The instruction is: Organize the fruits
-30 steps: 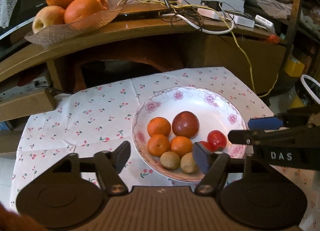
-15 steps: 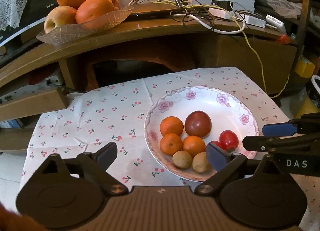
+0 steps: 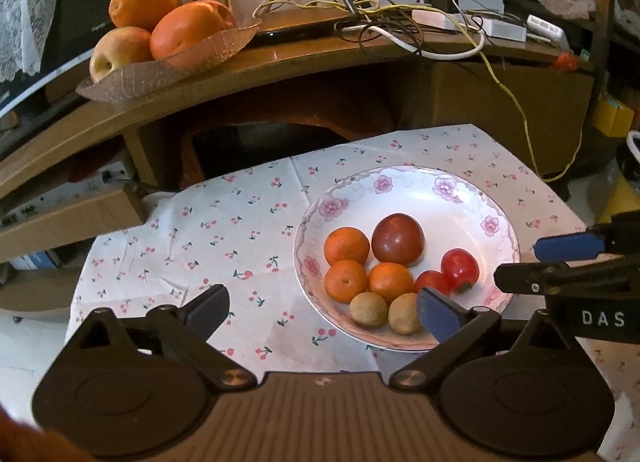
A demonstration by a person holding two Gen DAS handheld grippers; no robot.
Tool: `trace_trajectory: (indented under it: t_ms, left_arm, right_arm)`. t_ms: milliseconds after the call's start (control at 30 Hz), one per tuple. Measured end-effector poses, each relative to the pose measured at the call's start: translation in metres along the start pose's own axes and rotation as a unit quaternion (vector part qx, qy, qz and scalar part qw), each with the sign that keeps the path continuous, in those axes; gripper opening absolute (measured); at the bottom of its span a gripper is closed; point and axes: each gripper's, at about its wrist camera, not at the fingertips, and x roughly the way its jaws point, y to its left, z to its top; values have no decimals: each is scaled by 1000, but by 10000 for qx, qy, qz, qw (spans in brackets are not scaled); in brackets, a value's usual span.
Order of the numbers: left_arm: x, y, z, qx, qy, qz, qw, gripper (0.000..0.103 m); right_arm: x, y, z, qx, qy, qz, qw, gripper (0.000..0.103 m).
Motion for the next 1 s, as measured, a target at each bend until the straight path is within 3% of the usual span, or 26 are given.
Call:
trace_trajectory:
  t_ms: [667, 1000]
  left_arm:
    - [-49, -6, -16, -285, -71, 62, 9995, 103]
    - [-73, -6, -39, -392, 6, 174, 9991, 103]
  right_arm:
    - [-60, 14, -26, 324, -412, -150, 9985, 47]
    - [-75, 26, -43, 382, -369, -136, 9985, 48]
